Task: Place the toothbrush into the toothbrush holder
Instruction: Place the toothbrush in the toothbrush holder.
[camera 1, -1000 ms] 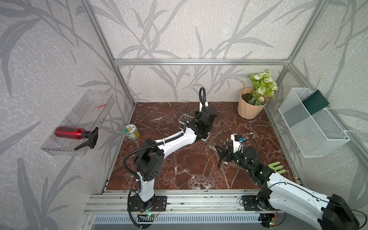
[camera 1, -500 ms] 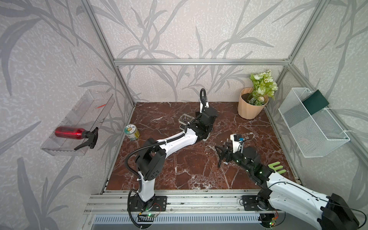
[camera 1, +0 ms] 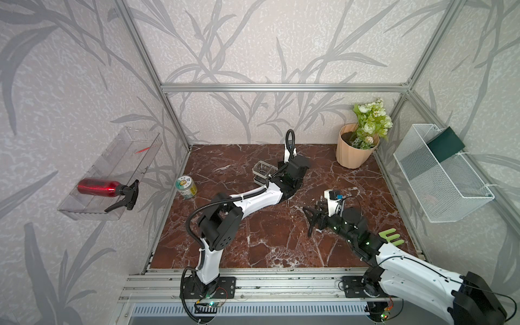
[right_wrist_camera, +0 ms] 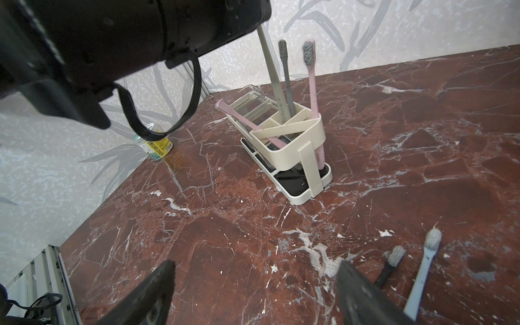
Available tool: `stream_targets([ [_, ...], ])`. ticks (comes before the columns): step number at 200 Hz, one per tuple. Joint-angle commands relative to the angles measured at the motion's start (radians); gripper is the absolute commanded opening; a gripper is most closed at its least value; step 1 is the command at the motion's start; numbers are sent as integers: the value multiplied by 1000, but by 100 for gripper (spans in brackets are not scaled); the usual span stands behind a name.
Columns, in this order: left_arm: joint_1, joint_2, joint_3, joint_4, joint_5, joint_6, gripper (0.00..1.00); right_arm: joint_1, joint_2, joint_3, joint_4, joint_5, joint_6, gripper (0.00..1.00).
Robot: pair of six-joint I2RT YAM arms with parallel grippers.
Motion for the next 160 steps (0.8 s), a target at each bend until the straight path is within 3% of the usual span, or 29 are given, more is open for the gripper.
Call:
stream_targets([
  [1, -3, 19, -9, 31, -47, -22, 0, -3, 6, 3, 40, -12, 4, 89],
  [160, -4, 56, -51, -3, -63, -123, 0, -3, 28, 9, 45, -32, 4, 89],
])
